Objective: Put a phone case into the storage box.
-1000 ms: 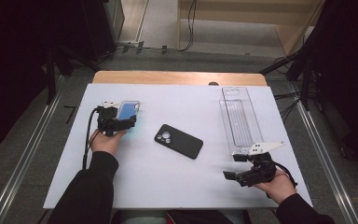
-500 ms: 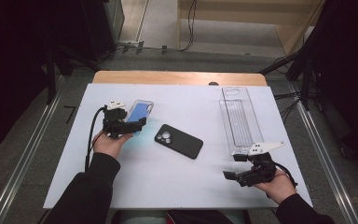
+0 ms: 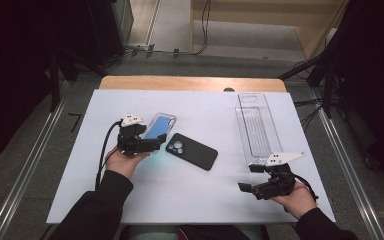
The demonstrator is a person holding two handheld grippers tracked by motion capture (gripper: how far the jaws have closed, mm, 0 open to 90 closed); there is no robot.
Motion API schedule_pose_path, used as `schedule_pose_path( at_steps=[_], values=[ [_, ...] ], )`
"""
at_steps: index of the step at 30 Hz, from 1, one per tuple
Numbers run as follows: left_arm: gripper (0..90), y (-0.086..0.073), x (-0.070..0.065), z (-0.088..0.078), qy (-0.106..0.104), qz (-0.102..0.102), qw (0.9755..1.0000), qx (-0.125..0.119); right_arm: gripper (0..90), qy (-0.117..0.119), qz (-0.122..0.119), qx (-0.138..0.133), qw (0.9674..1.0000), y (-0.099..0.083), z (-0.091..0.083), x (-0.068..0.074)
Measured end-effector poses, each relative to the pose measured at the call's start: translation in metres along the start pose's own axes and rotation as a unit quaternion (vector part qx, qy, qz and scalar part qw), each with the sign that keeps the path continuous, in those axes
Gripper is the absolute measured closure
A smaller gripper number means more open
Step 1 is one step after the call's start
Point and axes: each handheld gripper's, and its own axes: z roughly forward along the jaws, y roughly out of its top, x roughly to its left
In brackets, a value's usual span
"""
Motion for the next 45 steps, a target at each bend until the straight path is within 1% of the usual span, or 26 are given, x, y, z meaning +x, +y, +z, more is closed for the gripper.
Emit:
schedule_pose_path(
  at_steps=[3,5,7,9,10,12,14,16,21,22,24,29,31,33,36,42,43,45],
  values=[
    [17.1,-0.005,-0.006,0.0,-0.014,-0.003,0.9999,0.006,13.4,0.001,-0.003,0.001,1.0,0.001,0.002,0.003],
    [17.1,-0.007,-0.01,-0.001,-0.017,0.0,0.9998,0.005,13.4,0.001,-0.005,0.0,1.0,0.002,0.002,0.004],
    [17.1,-0.009,-0.013,-0.001,-0.021,0.003,0.9998,0.005,13.3,0.003,-0.001,-0.001,1.0,0.004,0.001,0.004],
    [17.1,-0.013,-0.017,-0.001,-0.027,0.004,0.9996,-0.001,13.4,0.001,0.0,-0.008,1.0,0.005,0.0,0.005],
    [17.1,-0.015,-0.018,0.0,-0.03,0.002,0.9995,-0.003,13.4,-0.004,-0.001,-0.004,1.0,0.006,0.0,0.006],
    [17.1,-0.019,-0.02,0.001,-0.031,0.001,0.9995,0.0,13.4,-0.007,-0.008,-0.005,0.9999,0.007,0.0,0.008],
    [17.1,-0.022,-0.023,0.001,-0.033,0.005,0.9994,0.001,13.3,0.0,0.001,-0.004,1.0,0.009,0.0,0.01],
    [17.1,-0.024,-0.026,0.001,-0.036,0.008,0.9993,0.0,13.3,-0.002,0.007,-0.005,1.0,0.012,0.001,0.013],
    [17.1,-0.028,-0.034,-0.004,-0.031,0.007,0.9994,-0.016,13.3,-0.002,0.022,-0.025,0.9995,0.02,0.0,0.019],
    [17.1,-0.029,-0.036,-0.005,-0.032,0.009,0.9993,-0.018,13.3,-0.003,0.025,-0.027,0.9993,0.022,0.0,0.02],
    [17.1,-0.031,-0.039,-0.006,-0.028,0.011,0.9993,-0.023,13.3,-0.003,0.03,-0.031,0.9991,0.025,0.001,0.022],
    [17.1,-0.037,-0.049,-0.007,-0.021,0.015,0.9989,-0.038,13.3,-0.003,0.038,-0.028,0.9989,0.032,0.005,0.026],
    [17.1,-0.041,-0.054,-0.006,-0.014,0.026,0.9984,-0.049,13.3,-0.002,0.04,-0.027,0.9988,0.035,0.007,0.028],
    [17.1,-0.044,-0.057,-0.005,-0.008,0.031,0.9982,-0.05,13.3,-0.001,0.045,-0.027,0.9986,0.038,0.01,0.029],
    [17.1,-0.048,-0.061,-0.002,-0.009,0.023,0.998,-0.058,13.4,-0.003,0.05,-0.027,0.9984,0.043,0.014,0.03],
    [17.1,-0.051,-0.066,0.001,-0.004,0.024,0.9973,-0.069,13.4,-0.001,0.061,-0.033,0.9976,0.054,0.021,0.033],
    [17.1,-0.052,-0.066,0.001,-0.004,0.023,0.9973,-0.07,13.4,-0.002,0.065,-0.033,0.9973,0.055,0.022,0.034],
    [17.1,-0.053,-0.067,0.002,-0.003,0.019,0.9973,-0.071,13.4,0.006,0.076,-0.037,0.9964,0.058,0.024,0.033]
  ],
)
